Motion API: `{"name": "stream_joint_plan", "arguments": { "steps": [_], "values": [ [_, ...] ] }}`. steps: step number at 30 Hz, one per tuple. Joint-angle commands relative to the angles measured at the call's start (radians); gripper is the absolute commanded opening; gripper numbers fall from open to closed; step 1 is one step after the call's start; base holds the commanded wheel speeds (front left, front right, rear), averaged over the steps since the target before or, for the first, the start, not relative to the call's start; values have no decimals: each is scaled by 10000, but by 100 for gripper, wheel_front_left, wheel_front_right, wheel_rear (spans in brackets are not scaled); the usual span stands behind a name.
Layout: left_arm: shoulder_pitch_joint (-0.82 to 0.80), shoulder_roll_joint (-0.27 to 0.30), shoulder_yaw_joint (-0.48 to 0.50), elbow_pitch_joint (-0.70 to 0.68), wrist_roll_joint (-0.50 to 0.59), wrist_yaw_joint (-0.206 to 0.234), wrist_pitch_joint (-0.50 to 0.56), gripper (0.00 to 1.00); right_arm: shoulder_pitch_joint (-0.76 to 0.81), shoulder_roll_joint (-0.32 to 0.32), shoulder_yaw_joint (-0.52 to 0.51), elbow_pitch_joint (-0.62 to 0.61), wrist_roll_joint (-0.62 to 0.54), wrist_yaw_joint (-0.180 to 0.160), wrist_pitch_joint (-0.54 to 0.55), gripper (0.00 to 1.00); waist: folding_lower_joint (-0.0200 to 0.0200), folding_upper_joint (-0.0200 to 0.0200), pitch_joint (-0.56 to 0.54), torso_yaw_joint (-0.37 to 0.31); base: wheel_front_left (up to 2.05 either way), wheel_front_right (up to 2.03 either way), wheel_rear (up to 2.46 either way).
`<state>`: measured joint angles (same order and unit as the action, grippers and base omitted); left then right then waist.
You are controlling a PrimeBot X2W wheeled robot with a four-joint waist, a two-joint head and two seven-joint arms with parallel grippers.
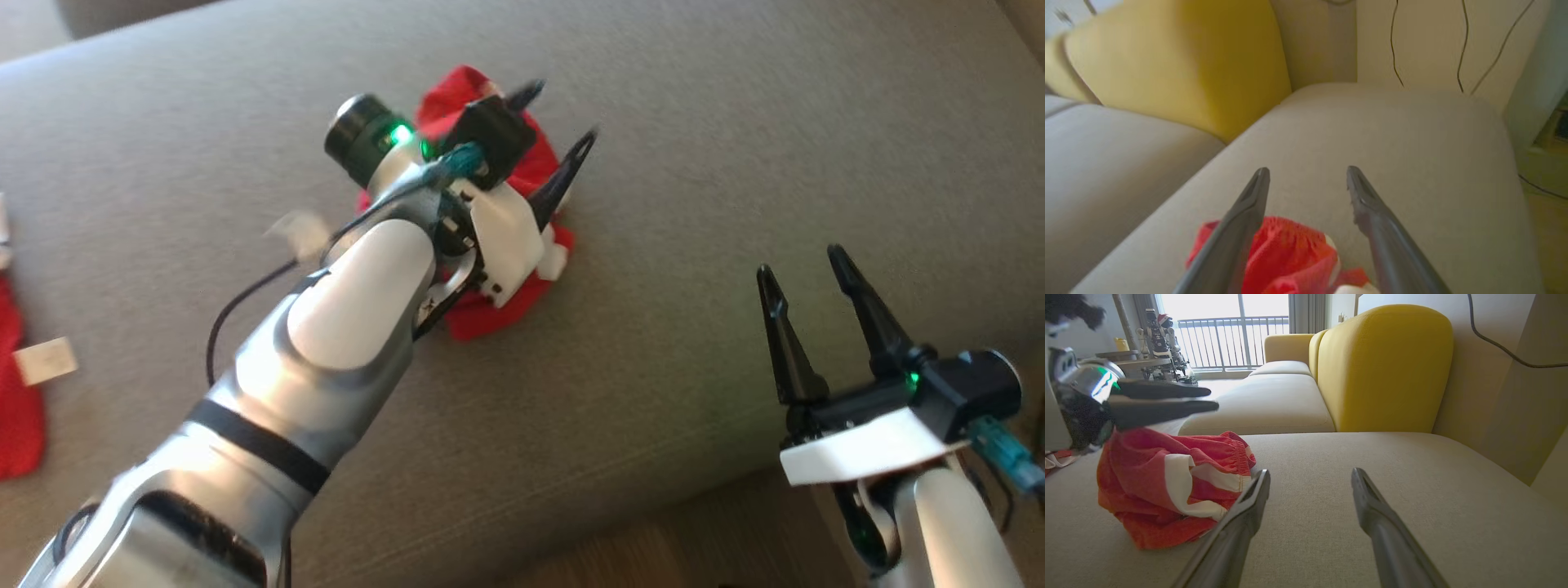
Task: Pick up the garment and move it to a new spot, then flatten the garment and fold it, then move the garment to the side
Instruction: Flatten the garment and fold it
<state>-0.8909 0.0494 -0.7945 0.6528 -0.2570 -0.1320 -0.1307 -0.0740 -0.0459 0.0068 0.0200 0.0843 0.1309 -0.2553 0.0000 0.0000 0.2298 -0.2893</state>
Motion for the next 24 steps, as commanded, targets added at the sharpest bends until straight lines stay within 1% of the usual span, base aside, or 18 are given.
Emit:
{"name": "stream_joint_plan", "arguments": {
  "steps": [1,4,6,9,15,16,17,19,22,23,24],
  "values": [
    [-422,88,-120,405,-416,15,713,100,-386,-43,265,-349,157,-2,-65,100,0,0,439,-493,0,0,0],
    [-941,47,-332,1350,-846,15,1594,100,-451,-43,333,-289,454,-2,-65,100,0,0,604,-684,0,0,0],
    [-1189,31,-523,1811,-844,40,1958,100,-448,-43,390,-262,610,-2,-65,100,0,0,686,-737,0,0,0],
    [-1441,17,-810,2330,-749,149,2177,100,-453,-43,537,-230,749,-2,-65,100,0,0,787,-821,0,0,0],
    [-1555,12,-1389,2748,-859,102,2450,100,-535,-43,555,-232,863,-2,-65,100,0,0,881,-848,0,0,0],
    [-1536,12,-1509,2834,-931,84,2596,90,-548,-43,532,-237,873,-2,-65,100,0,0,885,-824,0,0,0],
    [-1496,11,-1637,2899,-1048,63,2800,42,-558,-43,502,-246,888,-2,-65,100,0,0,884,-790,0,0,0],
    [-1486,11,-1894,2903,-1255,36,3041,0,-574,-43,438,-245,924,-2,-65,100,0,0,884,-698,0,0,0],
    [-1592,10,-2145,2899,-1394,23,2928,0,-616,-43,435,-233,981,-2,-65,100,0,0,848,-565,0,0,0],
    [-1622,10,-2097,2900,-1535,21,2479,0,-644,-43,450,-223,1006,-2,-65,100,0,0,767,-498,0,0,0],
    [-1608,10,-2063,2913,-1610,20,2259,0,-650,-43,465,-212,1013,-2,-65,100,0,0,708,-474,0,0,0]
  ]
}}
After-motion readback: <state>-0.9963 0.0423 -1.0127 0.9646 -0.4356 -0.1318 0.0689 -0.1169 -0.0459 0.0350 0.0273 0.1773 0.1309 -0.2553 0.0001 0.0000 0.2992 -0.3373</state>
